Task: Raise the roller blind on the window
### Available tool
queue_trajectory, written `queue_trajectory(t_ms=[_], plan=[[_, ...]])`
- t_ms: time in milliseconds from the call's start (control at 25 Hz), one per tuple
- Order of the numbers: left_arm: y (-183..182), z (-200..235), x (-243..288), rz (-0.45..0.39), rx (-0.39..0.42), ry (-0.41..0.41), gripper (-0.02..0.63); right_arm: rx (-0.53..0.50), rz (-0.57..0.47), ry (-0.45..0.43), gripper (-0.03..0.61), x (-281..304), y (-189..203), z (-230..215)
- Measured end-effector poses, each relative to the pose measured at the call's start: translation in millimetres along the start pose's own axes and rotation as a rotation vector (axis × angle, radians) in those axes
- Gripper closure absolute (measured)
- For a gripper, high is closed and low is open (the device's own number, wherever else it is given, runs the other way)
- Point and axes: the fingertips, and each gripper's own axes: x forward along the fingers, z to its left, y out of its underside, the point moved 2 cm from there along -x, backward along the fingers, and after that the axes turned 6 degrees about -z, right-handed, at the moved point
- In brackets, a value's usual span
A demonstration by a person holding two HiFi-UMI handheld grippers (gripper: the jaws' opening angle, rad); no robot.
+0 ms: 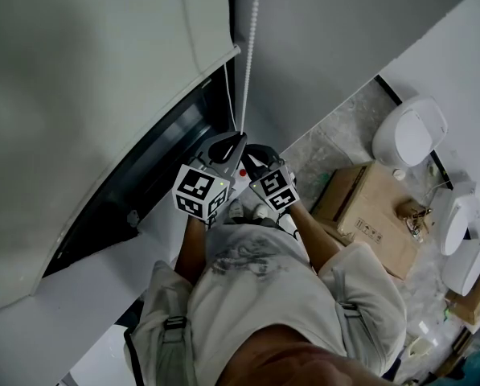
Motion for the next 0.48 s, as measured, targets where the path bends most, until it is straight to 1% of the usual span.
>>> queue_trajectory(t_ms=[240,480], plan=[[20.6,0.5,0.1,0.03,-0.019,-0.006,0.604,0.008,0.035,-0.016,0.569,1.1,20.3,7.6],[23.1,-3.2,-0.8,0.03,-0.024,0.0,0.604,0.038,0.033,-0.017,0.567,-2.9,23.1,11.1]])
